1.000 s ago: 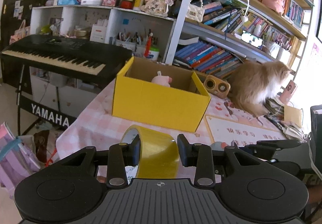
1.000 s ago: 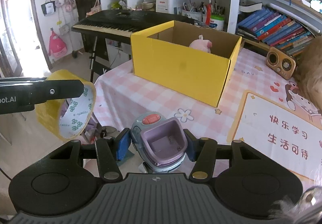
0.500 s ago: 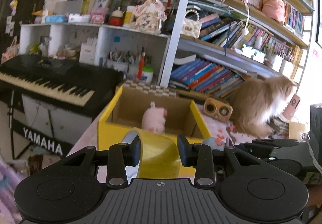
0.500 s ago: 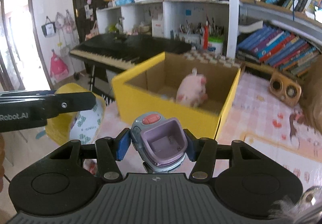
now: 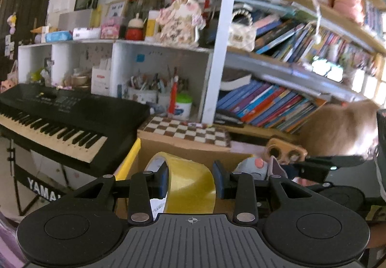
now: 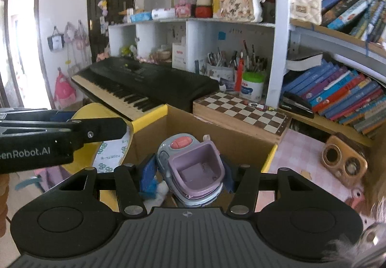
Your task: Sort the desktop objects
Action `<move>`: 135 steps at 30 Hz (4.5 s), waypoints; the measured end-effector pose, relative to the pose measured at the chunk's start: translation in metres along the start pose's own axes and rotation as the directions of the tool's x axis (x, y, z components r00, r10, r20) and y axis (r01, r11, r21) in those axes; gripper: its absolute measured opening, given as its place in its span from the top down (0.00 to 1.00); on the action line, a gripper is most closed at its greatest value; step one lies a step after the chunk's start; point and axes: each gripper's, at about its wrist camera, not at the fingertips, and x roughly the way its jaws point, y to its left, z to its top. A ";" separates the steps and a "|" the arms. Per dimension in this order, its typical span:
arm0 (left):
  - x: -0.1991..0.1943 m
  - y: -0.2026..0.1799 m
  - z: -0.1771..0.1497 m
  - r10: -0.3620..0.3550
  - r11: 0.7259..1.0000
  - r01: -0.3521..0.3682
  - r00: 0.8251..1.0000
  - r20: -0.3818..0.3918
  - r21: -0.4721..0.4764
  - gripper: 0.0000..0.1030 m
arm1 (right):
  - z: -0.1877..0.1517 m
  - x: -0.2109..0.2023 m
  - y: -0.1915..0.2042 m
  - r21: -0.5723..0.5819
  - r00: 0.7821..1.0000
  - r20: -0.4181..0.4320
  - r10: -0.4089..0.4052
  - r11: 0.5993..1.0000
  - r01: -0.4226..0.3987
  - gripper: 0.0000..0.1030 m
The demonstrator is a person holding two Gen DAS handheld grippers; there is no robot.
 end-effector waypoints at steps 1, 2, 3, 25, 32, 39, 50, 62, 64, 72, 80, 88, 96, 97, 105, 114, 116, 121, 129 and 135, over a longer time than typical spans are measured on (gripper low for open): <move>0.010 0.001 0.000 0.010 1.000 -0.010 1.000 -0.014 0.007 0.66 | 0.002 0.010 -0.002 -0.016 1.000 -0.011 0.003 1.000 -0.003 0.49; 0.018 0.002 -0.001 0.018 1.000 -0.018 0.999 -0.028 0.010 0.66 | 0.004 0.020 -0.004 -0.034 1.000 -0.025 0.007 0.999 -0.008 0.49; 0.026 0.003 -0.002 0.026 1.000 -0.026 0.999 -0.046 0.007 0.66 | 0.004 0.029 -0.006 -0.048 0.999 -0.038 0.009 0.999 -0.011 0.49; 0.124 0.003 -0.008 0.073 0.996 -0.059 0.968 -0.240 0.065 0.67 | -0.008 0.123 -0.013 -0.309 0.951 -0.307 0.020 0.943 -0.119 0.48; 0.101 -0.006 -0.005 0.058 0.995 -0.043 0.984 -0.170 0.087 0.47 | -0.006 0.120 -0.017 -0.290 0.965 -0.262 0.000 0.954 -0.078 0.33; 0.059 -0.015 0.006 0.039 0.996 -0.033 0.997 -0.067 0.084 0.34 | -0.001 0.088 -0.023 -0.194 0.986 -0.160 -0.049 0.981 0.018 0.30; -0.011 -0.017 0.002 0.030 0.998 -0.032 0.999 0.031 0.053 0.19 | -0.008 0.003 -0.024 0.002 0.982 0.009 -0.190 0.982 0.190 0.26; -0.082 -0.012 -0.034 0.002 0.999 -0.003 1.000 0.026 0.049 0.06 | -0.056 -0.086 0.006 0.172 0.936 0.054 -0.349 0.926 0.336 0.18; -0.092 -0.010 -0.043 -0.002 0.999 0.001 1.000 0.013 0.047 0.06 | -0.067 -0.098 0.013 0.182 0.931 0.040 -0.363 0.919 0.350 0.18; -0.129 -0.008 -0.078 0.008 0.999 -0.007 1.000 -0.023 0.038 0.03 | -0.110 -0.139 0.045 0.206 0.906 -0.002 -0.422 0.887 0.414 0.15; -0.157 -0.011 -0.104 0.033 0.997 -0.029 0.999 -0.042 0.075 0.02 | -0.150 -0.171 0.076 0.226 0.883 -0.037 -0.468 0.857 0.463 0.13; -0.169 -0.016 -0.119 -0.008 0.995 0.016 0.996 -0.089 0.096 0.00 | -0.180 -0.188 0.093 0.256 0.871 -0.109 -0.480 0.833 0.491 0.06; -0.170 -0.026 -0.129 -0.017 0.991 0.034 0.992 -0.124 0.130 0.00 | -0.191 -0.200 0.096 0.280 0.854 -0.143 -0.501 0.807 0.520 0.00; -0.170 -0.027 -0.130 -0.017 0.991 0.034 0.991 -0.129 0.129 0.00 | -0.192 -0.201 0.096 0.279 0.851 -0.147 -0.503 0.805 0.524 0.00; -0.162 -0.030 -0.134 -0.017 0.993 0.037 0.983 -0.183 0.108 0.00 | -0.198 -0.205 0.093 0.278 0.843 -0.176 -0.509 0.796 0.538 0.00; -0.157 -0.037 -0.136 -0.023 0.993 0.047 0.977 -0.212 0.109 0.00 | -0.202 -0.210 0.086 0.280 0.832 -0.198 -0.518 0.784 0.554 0.00; -0.155 -0.039 -0.136 -0.025 0.992 0.051 0.976 -0.218 0.112 0.00 | -0.202 -0.210 0.084 0.280 0.831 -0.199 -0.519 0.783 0.556 0.00; -0.154 -0.040 -0.138 -0.040 0.992 0.067 0.972 -0.232 0.109 0.00 | -0.202 -0.209 0.082 0.278 0.831 -0.200 -0.520 0.783 0.557 0.00; -0.150 -0.042 -0.140 -0.029 0.991 0.061 0.965 -0.259 0.117 0.00 | -0.203 -0.208 0.082 0.279 0.830 -0.202 -0.519 0.782 0.557 0.00; -0.149 -0.041 -0.141 -0.032 0.992 0.063 0.964 -0.263 0.109 0.00 | -0.205 -0.205 0.082 0.278 0.831 -0.206 -0.517 0.783 0.556 0.00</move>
